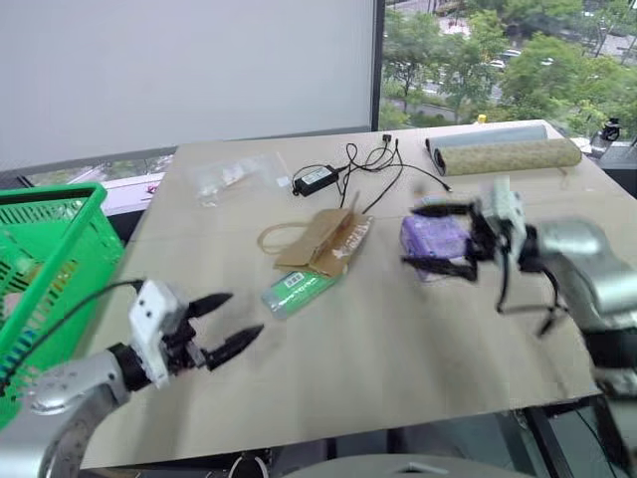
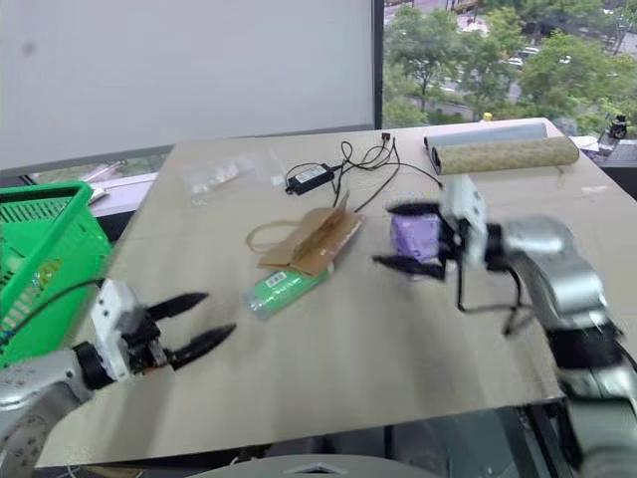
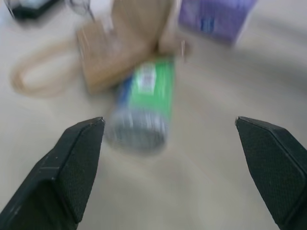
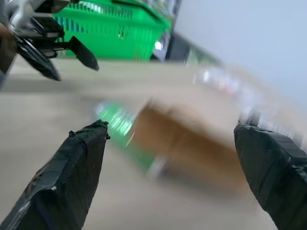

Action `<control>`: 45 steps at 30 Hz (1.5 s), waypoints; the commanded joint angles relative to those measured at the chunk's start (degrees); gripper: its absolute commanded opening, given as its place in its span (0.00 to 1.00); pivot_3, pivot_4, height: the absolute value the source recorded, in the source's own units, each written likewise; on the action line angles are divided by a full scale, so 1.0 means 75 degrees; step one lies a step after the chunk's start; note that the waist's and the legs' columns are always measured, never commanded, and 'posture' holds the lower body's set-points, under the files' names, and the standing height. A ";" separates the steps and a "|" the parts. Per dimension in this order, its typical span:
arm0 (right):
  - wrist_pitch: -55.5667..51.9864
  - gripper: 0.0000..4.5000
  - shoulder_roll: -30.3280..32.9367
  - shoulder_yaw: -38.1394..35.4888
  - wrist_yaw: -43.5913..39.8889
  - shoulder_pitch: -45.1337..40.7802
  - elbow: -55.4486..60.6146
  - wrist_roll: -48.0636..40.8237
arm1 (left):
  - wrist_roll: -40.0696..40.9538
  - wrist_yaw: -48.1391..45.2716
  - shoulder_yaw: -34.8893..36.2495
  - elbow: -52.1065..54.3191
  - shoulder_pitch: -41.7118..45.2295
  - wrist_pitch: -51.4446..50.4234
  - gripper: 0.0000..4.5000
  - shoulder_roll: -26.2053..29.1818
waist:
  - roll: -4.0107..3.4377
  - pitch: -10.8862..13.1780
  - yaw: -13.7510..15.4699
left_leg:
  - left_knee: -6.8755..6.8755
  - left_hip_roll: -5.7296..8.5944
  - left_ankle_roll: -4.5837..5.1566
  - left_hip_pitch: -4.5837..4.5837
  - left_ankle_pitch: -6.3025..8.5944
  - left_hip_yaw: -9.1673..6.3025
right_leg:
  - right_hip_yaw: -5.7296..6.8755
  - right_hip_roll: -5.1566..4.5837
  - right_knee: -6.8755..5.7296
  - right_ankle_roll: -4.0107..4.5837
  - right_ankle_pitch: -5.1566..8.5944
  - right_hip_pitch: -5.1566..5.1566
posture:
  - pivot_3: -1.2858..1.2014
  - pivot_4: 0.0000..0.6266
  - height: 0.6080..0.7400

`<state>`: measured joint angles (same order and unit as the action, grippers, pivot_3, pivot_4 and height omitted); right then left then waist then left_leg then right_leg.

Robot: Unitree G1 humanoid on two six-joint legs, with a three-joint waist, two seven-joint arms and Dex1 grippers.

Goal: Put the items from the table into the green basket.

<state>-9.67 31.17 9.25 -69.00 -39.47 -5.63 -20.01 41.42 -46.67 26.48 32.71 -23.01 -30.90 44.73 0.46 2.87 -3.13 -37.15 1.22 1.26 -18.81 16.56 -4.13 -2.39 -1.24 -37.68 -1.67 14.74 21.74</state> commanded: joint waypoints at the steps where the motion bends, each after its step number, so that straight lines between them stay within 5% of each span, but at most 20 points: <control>1: 0.2268 1.00 -0.0259 0.0814 -0.0369 -0.0891 -0.2155 0.1490 | 0.0212 0.0146 0.0570 0.0997 -0.0607 -0.0358 1.00 0.0072 | 0.0003 -0.0001 0.0121 | 0.0001 0.0004 -0.0012 -0.0011 0.0006 -0.0009 | 0.0000 -0.0002 0.0003 0.0009 -0.0005 0.0010 | 0.55 0.00 1.00; 8: 0.5364 1.00 -0.1606 0.1874 0.0045 -0.2917 -0.6030 0.3340 | 0.0672 0.0805 0.1919 0.2479 -0.1625 -0.0672 1.00 -0.0349 | 0.0016 -0.0011 0.0531 | -0.0014 0.0011 -0.0105 -0.0247 -0.0009 -0.0015 | -0.0009 -0.0017 -0.0031 0.0026 -0.0010 0.0263 | 0.62 0.00 1.00; 11: 0.5914 1.00 -0.1994 0.2064 0.0539 -0.3395 -0.6958 0.3859 | 0.0612 0.0850 0.2132 0.2870 -0.2227 -0.0617 1.00 -0.0713 | 0.0015 -0.0010 0.0701 | -0.0008 0.0012 -0.0111 -0.0259 -0.0012 -0.0024 | -0.0003 -0.0014 -0.0030 0.0037 -0.0011 0.0274 | 0.64 0.00 1.00; 14: 0.6180 0.85 -0.2256 0.2022 0.0616 -0.3662 -0.7587 0.4026 | 0.0640 0.0909 0.2300 0.3117 -0.2688 -0.0484 1.00 -0.1074 | 0.0017 -0.0012 0.0981 | -0.0008 0.0015 -0.0113 -0.0253 -0.0013 -0.0028 | 0.0002 -0.0013 -0.0030 0.0043 -0.0011 0.0264 | 0.64 0.00 1.00; 23: 0.6503 0.00 -0.2327 0.1665 0.0247 -0.3784 -0.8086 0.4025 | 0.1163 0.1018 0.2293 0.3151 -0.2799 -0.0316 1.00 -0.1311 | 0.0018 -0.0015 0.1320 | -0.0013 0.0015 -0.0140 -0.0238 -0.0033 -0.0060 | 0.0017 0.0030 -0.0044 0.0059 -0.0018 0.0240 | 0.64 0.00 1.00; 34: 0.6535 0.00 -0.1153 0.0960 0.0827 -0.4284 -0.7350 0.3917 | 0.2212 0.1560 0.1474 0.2739 -0.1112 -0.0509 1.00 -0.0671 | 0.0013 -0.0014 0.1273 | -0.0016 0.0016 -0.0144 -0.0243 -0.0035 -0.0062 | 0.0024 0.0034 -0.0042 0.0061 -0.0019 0.0241 | 0.58 0.00 1.00; 45: 0.5383 0.00 0.2815 0.0381 0.1059 -0.3732 -0.5363 0.4766 | 0.1783 0.1258 -0.1294 0.0996 0.2435 -0.0805 1.00 -0.0167 | 0.0000 -0.0017 0.0664 | -0.0027 0.0018 -0.0138 -0.0255 -0.0033 -0.0023 | 0.0006 0.0012 -0.0029 0.0059 -0.0022 0.0242 | 0.50 0.00 1.00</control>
<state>31.85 49.82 13.50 -61.91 -67.70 -47.98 14.65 55.23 -36.36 17.92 40.70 -5.94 -37.27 43.17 0.47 2.74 1.85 -37.36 1.33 0.23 -20.72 16.31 -4.27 -2.39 -1.17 -37.89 -1.23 14.57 23.58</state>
